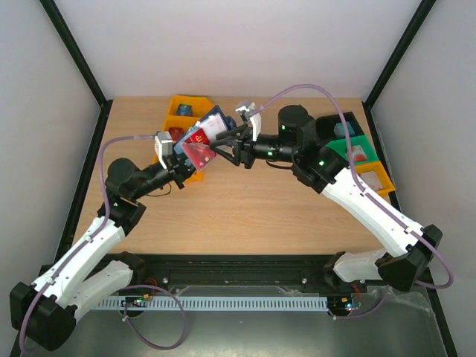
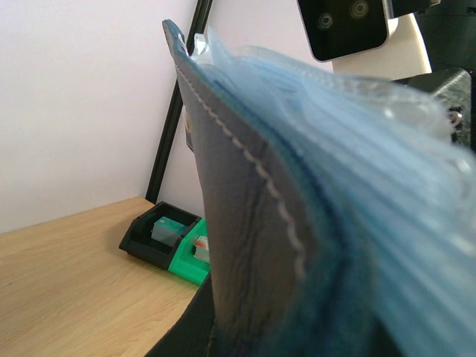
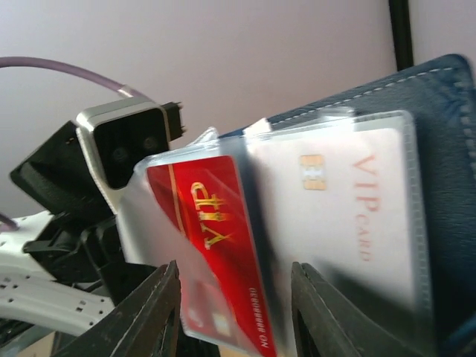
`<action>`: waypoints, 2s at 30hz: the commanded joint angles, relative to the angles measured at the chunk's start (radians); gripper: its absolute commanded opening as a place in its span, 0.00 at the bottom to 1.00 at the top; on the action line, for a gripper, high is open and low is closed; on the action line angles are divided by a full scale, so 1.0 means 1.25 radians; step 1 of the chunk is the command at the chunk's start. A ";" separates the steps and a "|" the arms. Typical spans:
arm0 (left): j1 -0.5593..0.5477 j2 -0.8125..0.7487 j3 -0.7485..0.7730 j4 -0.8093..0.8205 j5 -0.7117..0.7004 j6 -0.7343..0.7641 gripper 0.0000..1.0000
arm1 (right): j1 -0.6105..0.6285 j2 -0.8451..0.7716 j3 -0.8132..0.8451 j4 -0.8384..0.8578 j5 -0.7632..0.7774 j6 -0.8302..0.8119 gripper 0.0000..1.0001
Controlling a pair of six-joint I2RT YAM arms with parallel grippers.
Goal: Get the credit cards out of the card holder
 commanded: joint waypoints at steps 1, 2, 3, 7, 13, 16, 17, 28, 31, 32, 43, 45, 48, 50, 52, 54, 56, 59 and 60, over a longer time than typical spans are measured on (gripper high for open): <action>0.002 -0.020 0.002 0.005 0.006 0.002 0.02 | -0.004 -0.007 0.035 -0.036 0.061 -0.034 0.41; 0.002 -0.022 0.001 0.003 0.006 0.002 0.02 | -0.004 -0.005 0.038 -0.033 0.050 -0.036 0.42; 0.002 -0.024 0.000 0.006 0.010 0.003 0.02 | -0.005 -0.003 0.041 -0.029 0.038 -0.037 0.42; 0.002 -0.029 -0.008 0.034 0.050 0.029 0.02 | -0.004 0.020 0.073 -0.022 -0.011 -0.042 0.36; 0.002 -0.031 -0.004 0.044 0.067 0.060 0.02 | -0.002 0.061 0.084 0.009 -0.107 -0.004 0.30; 0.002 -0.028 -0.006 0.056 0.069 0.045 0.02 | -0.002 0.067 0.075 0.028 -0.158 0.020 0.28; 0.002 -0.028 -0.005 0.059 0.071 0.042 0.02 | -0.001 0.068 0.073 0.032 -0.166 0.024 0.27; 0.002 -0.016 -0.003 0.048 0.058 0.007 0.02 | 0.006 0.080 0.059 0.066 -0.217 0.057 0.04; 0.002 -0.019 -0.005 0.045 0.062 0.004 0.02 | 0.006 0.069 0.063 0.061 -0.216 0.039 0.02; 0.002 -0.020 -0.005 0.043 0.062 0.004 0.02 | 0.003 0.060 0.061 0.056 -0.209 0.024 0.02; 0.002 -0.025 -0.009 0.048 0.074 0.002 0.02 | -0.046 0.041 0.052 0.074 -0.241 0.059 0.02; 0.002 -0.023 -0.009 0.050 0.075 0.001 0.02 | -0.035 0.049 0.053 0.076 -0.247 0.065 0.02; 0.002 -0.020 -0.008 0.056 0.075 -0.004 0.02 | -0.025 0.044 0.039 0.067 -0.239 0.048 0.02; 0.002 -0.017 -0.008 0.056 0.075 -0.004 0.02 | -0.025 0.042 0.026 0.068 -0.242 0.045 0.02; 0.002 -0.018 -0.008 0.059 0.076 -0.004 0.02 | -0.024 0.049 0.020 0.068 -0.255 0.055 0.02; 0.002 -0.015 -0.008 0.061 0.075 -0.004 0.02 | -0.022 0.061 0.017 0.065 -0.266 0.063 0.05; 0.002 -0.014 -0.008 0.061 0.076 -0.004 0.02 | -0.017 0.073 0.022 0.065 -0.273 0.067 0.07; 0.002 -0.017 -0.007 0.058 0.076 -0.003 0.02 | -0.009 0.082 0.029 0.080 -0.276 0.074 0.08; 0.002 -0.018 -0.008 0.056 0.076 -0.004 0.02 | -0.007 0.083 0.028 0.090 -0.277 0.080 0.07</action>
